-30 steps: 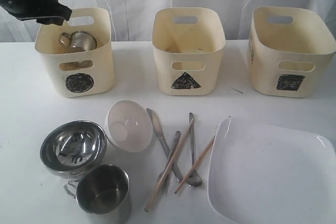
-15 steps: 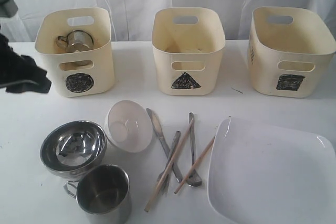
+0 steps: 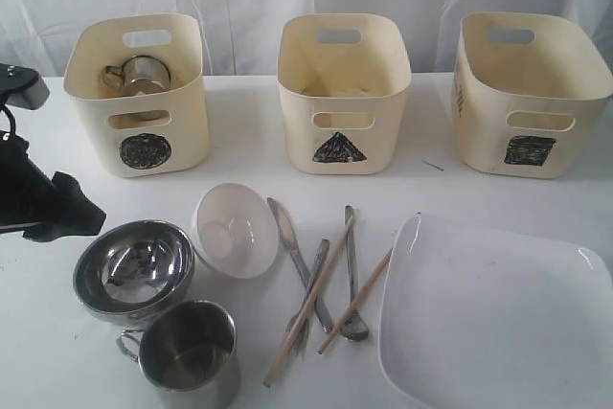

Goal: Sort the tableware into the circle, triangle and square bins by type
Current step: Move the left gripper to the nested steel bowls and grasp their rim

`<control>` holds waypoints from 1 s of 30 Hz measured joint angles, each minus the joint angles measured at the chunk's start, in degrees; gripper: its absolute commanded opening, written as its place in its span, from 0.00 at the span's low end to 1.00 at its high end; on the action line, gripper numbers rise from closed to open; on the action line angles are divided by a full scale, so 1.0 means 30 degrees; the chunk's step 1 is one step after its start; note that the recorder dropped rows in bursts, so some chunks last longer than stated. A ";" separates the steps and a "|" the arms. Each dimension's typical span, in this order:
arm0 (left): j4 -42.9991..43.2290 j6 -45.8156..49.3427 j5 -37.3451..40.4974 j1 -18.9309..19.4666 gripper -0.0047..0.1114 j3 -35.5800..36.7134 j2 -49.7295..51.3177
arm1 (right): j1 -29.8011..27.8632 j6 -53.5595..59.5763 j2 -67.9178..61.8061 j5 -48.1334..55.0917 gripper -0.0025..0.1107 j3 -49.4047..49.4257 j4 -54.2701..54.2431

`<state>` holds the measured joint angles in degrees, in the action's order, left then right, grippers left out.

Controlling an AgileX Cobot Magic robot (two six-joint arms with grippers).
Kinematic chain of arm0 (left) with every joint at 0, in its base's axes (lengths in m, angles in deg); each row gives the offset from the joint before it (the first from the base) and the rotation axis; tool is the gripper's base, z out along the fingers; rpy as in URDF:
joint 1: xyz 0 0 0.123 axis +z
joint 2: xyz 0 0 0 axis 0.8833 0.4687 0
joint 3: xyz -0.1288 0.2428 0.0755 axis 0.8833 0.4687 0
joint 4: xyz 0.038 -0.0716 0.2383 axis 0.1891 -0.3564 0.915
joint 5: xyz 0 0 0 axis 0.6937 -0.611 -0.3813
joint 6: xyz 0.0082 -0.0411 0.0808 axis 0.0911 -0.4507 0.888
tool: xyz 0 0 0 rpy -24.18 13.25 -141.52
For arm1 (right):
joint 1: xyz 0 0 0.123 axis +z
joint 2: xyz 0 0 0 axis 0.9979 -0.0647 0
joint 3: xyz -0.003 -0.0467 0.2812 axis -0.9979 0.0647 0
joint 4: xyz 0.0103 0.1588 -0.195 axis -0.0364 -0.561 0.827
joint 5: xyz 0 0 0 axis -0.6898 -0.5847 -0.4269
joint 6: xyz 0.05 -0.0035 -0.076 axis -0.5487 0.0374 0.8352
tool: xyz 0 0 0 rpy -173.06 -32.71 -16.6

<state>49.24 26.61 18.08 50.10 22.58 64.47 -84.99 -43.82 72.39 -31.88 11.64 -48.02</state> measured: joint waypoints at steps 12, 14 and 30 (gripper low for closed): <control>-0.0467 0.0866 -0.0785 0.0000 0.61 0.0000 0.2883 | 0.0000 0.0000 0.0000 0.0000 0.02 0.0000 0.0000; -0.0467 0.0937 -0.0891 0.0000 0.61 0.0000 0.3350 | 0.0000 0.0000 0.0000 0.0000 0.02 0.0000 0.0000; -0.0513 0.1803 -0.2141 0.0000 0.61 0.0000 0.5576 | 0.0000 0.0000 0.0000 0.0000 0.02 0.0000 0.0000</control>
<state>47.70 32.02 11.66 50.10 22.58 81.19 -84.99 -43.82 72.39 -31.88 11.64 -48.02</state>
